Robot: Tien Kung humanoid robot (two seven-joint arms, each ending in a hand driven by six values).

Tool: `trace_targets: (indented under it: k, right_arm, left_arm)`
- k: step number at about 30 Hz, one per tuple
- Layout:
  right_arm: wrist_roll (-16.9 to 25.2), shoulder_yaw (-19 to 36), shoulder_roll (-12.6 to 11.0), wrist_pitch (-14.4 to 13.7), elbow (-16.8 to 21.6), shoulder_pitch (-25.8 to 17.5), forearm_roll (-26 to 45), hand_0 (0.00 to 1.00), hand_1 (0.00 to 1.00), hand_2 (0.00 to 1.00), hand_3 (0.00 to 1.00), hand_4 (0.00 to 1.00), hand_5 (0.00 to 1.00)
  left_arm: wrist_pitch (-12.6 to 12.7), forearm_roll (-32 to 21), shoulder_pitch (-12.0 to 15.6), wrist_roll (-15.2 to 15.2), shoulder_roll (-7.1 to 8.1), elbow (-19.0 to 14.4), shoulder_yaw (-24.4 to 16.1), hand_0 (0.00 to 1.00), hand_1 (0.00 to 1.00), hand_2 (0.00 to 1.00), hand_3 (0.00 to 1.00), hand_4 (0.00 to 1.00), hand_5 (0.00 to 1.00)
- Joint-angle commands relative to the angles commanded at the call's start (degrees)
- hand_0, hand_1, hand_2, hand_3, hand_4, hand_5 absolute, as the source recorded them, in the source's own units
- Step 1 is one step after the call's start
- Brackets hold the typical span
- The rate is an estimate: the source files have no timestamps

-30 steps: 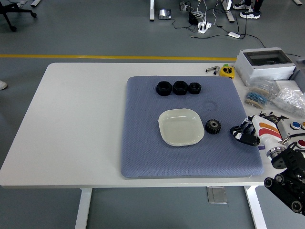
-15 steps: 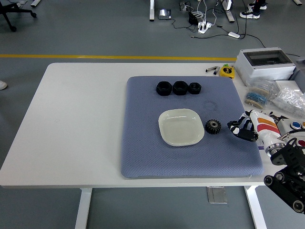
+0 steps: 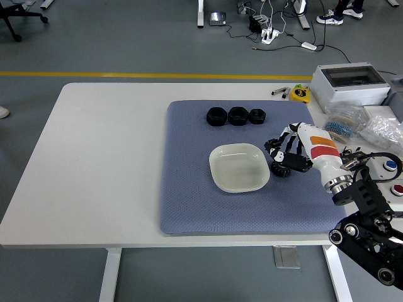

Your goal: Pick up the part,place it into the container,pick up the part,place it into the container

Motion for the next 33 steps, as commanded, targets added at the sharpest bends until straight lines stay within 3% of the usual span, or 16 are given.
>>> trace_targets:
  k: [3, 8, 9, 14, 15, 16, 20, 21, 23, 33]
  right_arm:
    - [3.3, -3.3, 1.0, -0.1, 0.3, 1.9, 3.2, 0.085, 0.16, 0.281, 0.339, 0.774, 0.429]
    - [5.9, -7.0, 3.3, -1.4, -3.0, 4.5, 6.5, 0.085, 0.16, 0.281, 0.339, 0.774, 0.429]
    - [5.9, -7.5, 3.7, -1.3, -3.9, 5.0, 6.5, 0.146, 0.185, 0.291, 0.353, 0.911, 0.522]
    - [5.2, -10.4, 5.7, -0.6, -9.3, 7.9, 5.8, 0.146, 0.185, 0.291, 0.353, 0.911, 0.522]
    - [5.1, -10.7, 6.0, -0.2, -10.4, 8.2, 5.4, 0.214, 0.238, 0.342, 0.43, 0.986, 0.5]
    - [4.9, -10.9, 6.1, 0.1, -10.9, 8.4, 5.1, 0.214, 0.238, 0.342, 0.43, 0.986, 0.5]
    - [4.6, -11.7, 6.3, 1.5, -12.2, 8.7, 3.8, 0.214, 0.238, 0.342, 0.43, 0.986, 0.5]
    - [4.8, -11.8, 6.4, 1.8, -12.4, 8.6, 3.9, 0.234, 0.256, 0.392, 0.557, 0.998, 0.49]
    - [5.2, -11.8, 6.4, 1.8, -12.6, 8.4, 4.2, 0.234, 0.256, 0.392, 0.557, 0.998, 0.49]
    - [6.0, -6.8, 4.1, -1.1, -9.3, 7.7, 5.0, 0.239, 0.248, 0.407, 0.603, 0.998, 0.51]
  left_arm:
    - [-0.1, 0.3, -0.1, 0.1, 0.11, 0.0, -0.2, 0.697, 0.724, 0.742, 0.637, 0.664, 0.643]
    - [-0.2, 0.3, -0.2, 0.2, 0.32, -0.1, -0.3, 0.697, 0.724, 0.742, 0.637, 0.664, 0.643]
    - [-0.2, 0.2, -0.2, 0.2, 0.37, -0.1, -0.2, 0.697, 0.723, 0.742, 0.638, 0.664, 0.643]
    - [-0.3, 0.6, -0.1, 0.4, 0.67, -0.2, -0.4, 0.697, 0.723, 0.742, 0.638, 0.664, 0.643]
    - [-0.3, 0.6, -0.2, 0.4, 0.74, -0.2, -0.4, 0.697, 0.723, 0.742, 0.638, 0.664, 0.642]
    - [-0.3, 0.5, -0.2, 0.4, 0.77, -0.2, -0.3, 0.697, 0.723, 0.742, 0.638, 0.664, 0.642]
    - [-0.3, 0.2, -0.1, 0.4, 0.78, -0.2, -0.3, 0.697, 0.723, 0.742, 0.638, 0.664, 0.642]
    - [-0.3, 0.2, -0.1, 0.4, 0.78, -0.2, -0.3, 0.697, 0.724, 0.743, 0.637, 0.664, 0.641]
    - [-0.3, 0.4, -0.1, 0.4, 0.75, -0.3, -0.4, 0.697, 0.724, 0.743, 0.637, 0.664, 0.641]
    - [-0.4, 1.3, 0.0, 0.6, 0.71, -0.3, -0.9, 0.697, 0.723, 0.743, 0.638, 0.663, 0.64]
